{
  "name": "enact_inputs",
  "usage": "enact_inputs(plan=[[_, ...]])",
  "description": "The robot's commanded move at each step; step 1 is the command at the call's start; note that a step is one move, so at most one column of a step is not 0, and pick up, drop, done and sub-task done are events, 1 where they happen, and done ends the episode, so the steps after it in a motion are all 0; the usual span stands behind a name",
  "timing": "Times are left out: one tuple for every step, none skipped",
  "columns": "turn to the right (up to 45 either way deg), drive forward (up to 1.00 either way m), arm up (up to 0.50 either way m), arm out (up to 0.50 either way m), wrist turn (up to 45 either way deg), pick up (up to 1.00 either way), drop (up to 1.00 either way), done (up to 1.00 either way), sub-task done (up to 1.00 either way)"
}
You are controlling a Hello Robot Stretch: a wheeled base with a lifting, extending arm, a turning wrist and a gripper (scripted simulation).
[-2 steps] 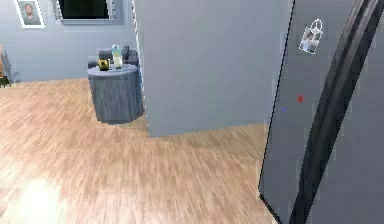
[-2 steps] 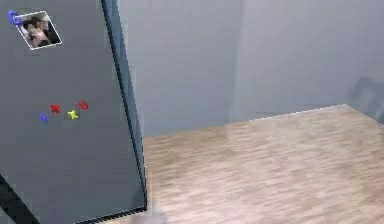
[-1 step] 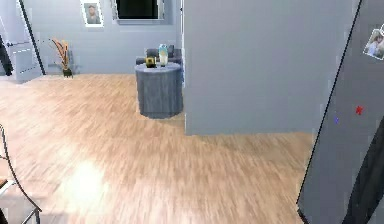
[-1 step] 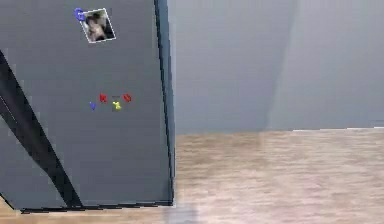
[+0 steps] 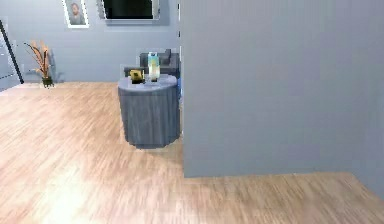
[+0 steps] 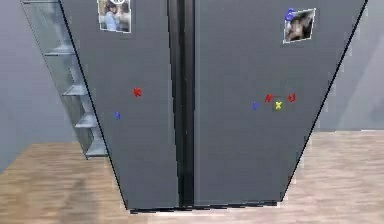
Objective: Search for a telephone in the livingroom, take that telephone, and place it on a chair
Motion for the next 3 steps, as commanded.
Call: enact_inputs(plan=[[-24.0, 0.0, 0.0, 0.0, 0.0, 0.0, 0.0, 0.0, 0.0], [0.0, 1.0, 0.0, 0.0, 0.0, 0.0, 0.0, 0.0, 0.0], [0.0, 0.5, 0.0, 0.0, 0.0, 0.0, 0.0, 0.0, 0.0]])
